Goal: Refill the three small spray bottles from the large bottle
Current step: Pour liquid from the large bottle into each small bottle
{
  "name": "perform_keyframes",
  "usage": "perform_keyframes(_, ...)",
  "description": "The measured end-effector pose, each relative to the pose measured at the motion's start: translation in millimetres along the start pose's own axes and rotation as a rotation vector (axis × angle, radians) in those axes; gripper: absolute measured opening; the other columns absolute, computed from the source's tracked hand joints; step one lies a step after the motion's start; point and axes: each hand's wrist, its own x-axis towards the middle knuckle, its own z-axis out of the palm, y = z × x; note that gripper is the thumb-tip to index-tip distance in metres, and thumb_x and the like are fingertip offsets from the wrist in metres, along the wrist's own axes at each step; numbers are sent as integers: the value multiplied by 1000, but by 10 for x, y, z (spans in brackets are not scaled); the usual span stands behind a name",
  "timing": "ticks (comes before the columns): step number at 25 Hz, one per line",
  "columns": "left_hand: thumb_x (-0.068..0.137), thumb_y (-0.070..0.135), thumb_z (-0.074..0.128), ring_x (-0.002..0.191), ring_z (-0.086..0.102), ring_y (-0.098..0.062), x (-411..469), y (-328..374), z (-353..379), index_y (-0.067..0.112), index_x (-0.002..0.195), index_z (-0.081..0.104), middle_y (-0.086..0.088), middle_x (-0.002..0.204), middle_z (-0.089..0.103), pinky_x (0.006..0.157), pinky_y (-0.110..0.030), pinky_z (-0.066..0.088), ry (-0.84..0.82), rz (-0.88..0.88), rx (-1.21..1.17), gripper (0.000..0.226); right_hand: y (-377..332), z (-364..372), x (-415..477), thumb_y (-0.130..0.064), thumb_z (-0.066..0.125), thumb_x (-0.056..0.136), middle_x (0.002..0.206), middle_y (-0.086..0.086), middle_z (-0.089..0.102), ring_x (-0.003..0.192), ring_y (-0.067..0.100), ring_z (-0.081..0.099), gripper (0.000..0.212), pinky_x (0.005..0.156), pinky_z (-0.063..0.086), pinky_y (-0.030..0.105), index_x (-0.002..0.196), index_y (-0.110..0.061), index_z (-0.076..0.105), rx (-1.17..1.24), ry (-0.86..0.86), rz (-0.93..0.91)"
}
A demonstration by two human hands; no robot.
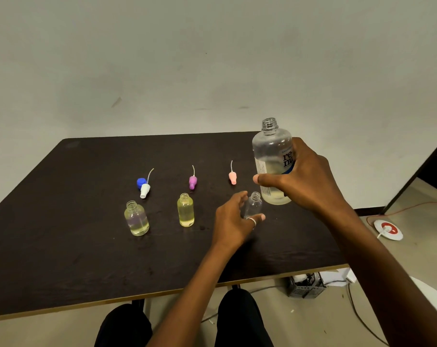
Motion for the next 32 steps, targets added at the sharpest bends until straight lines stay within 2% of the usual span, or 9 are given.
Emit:
perform_keyframes(5,76,24,86,103,66,-4,-34,-18,27,23,118,67,7,112,72,91,-22,55,42,-10,-11,46,68,8,-11,-51,83,59,97,-17,62,83,-3,59,70,73,48,22,118,-32,51,-3,2,18)
perform_keyframes(10,73,27,87,94,67,4,-195,282,-495,32,116,67,14,102,73,81,-14,55,185,83,-92,48,81,22,8,-53,82,60,102,-15,62,88,8,61,72,75,48,24,121,-32,50,-38,-19,-6)
perform_keyframes(15,71,36,87,89,67,5,-333,611,-1091,43,116,64,17,93,72,78,-10,53,291,149,-27,51,-62,121,8,-50,80,63,105,-14,62,87,10,59,73,73,47,24,127,-34,47,-153,-67,-113)
perform_keyframes(20,71,39,86,93,68,-4,-388,650,-1358,31,125,67,10,101,73,86,-25,58,364,169,59,57,-253,266,12,-43,75,67,103,-4,63,87,20,62,67,74,54,38,125,-29,44,-350,-30,-300)
perform_keyframes(22,71,40,86,94,68,-6,-395,647,-1398,29,126,67,9,102,73,88,-31,59,382,171,74,59,-296,312,23,-42,74,69,100,-2,62,84,22,62,64,71,54,39,124,-28,43,-400,-12,-341)
perform_keyframes(26,71,38,86,97,67,-5,-390,628,-1436,26,128,67,8,105,73,90,-33,58,404,159,62,61,-358,353,27,-40,74,70,100,0,60,83,25,62,66,64,55,38,126,-28,42,-500,23,-388)
perform_keyframes(32,70,38,87,98,68,-5,-366,582,-1446,26,128,67,7,107,73,91,-34,58,413,153,45,62,-398,352,42,-33,74,69,105,3,60,88,26,62,71,65,56,40,131,-27,39,-567,19,-396)
